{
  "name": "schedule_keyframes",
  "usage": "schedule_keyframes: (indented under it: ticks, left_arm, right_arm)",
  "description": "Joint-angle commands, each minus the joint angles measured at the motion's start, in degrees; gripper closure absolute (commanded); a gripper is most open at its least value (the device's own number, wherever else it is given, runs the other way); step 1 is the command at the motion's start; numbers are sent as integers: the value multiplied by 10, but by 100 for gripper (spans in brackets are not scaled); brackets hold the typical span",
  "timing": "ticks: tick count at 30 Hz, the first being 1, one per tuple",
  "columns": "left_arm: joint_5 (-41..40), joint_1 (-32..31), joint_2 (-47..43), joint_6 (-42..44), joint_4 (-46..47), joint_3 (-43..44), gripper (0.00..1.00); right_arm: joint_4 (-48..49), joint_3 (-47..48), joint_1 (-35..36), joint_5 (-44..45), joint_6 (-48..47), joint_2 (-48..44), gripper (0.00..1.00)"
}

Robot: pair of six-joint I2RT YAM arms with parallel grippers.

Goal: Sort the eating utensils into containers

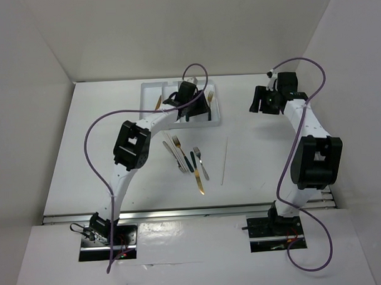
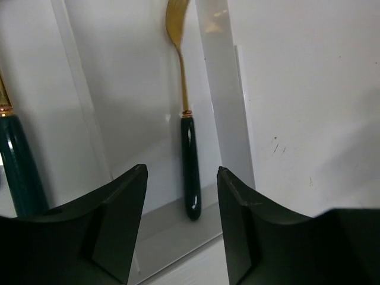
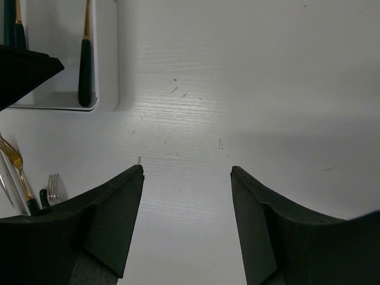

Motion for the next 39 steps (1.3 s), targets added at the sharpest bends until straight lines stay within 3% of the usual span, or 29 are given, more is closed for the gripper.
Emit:
schedule_keyframes:
  ticks: [1,5,9,11,12,16,20,24,28,39]
  left_arm:
    - [14,-2,0,24,34,27,35]
    - [5,-7,-57,77,62,-15,36]
    - [-13,-19,-183,137,77,-114,40]
    - [-33,-19,-282,144,89,-206,40]
    - [-52,-19,-343,152,84,-259,40]
    - [-109,-13,-448,159,40,-364,40]
    - [-146,-6,-528,145,-36,-405,41]
    - [-190,-3,-605,158,-45,-460,41]
    - [-214,29,-667,190,-51,-487,41]
    - [-250,114,-754,241,-80,-512,33]
  right_arm:
    - [15,0,-4,-8,4,0,32]
    - [15,0,-4,-21,4,0,32]
    - [15,-9,-4,-65,-10,-19,33]
    - [15,-28,-4,-140,-29,-36,35]
    - [3,-43,14,-175,-52,-57,36]
    - [-21,-96,103,-195,-97,-111,36]
    - [-35,-146,161,-205,-95,-153,36]
    - [-51,-191,203,-211,-75,-176,37]
    - [-30,-223,293,-162,-54,-193,40]
    - [12,-172,369,10,10,-83,44]
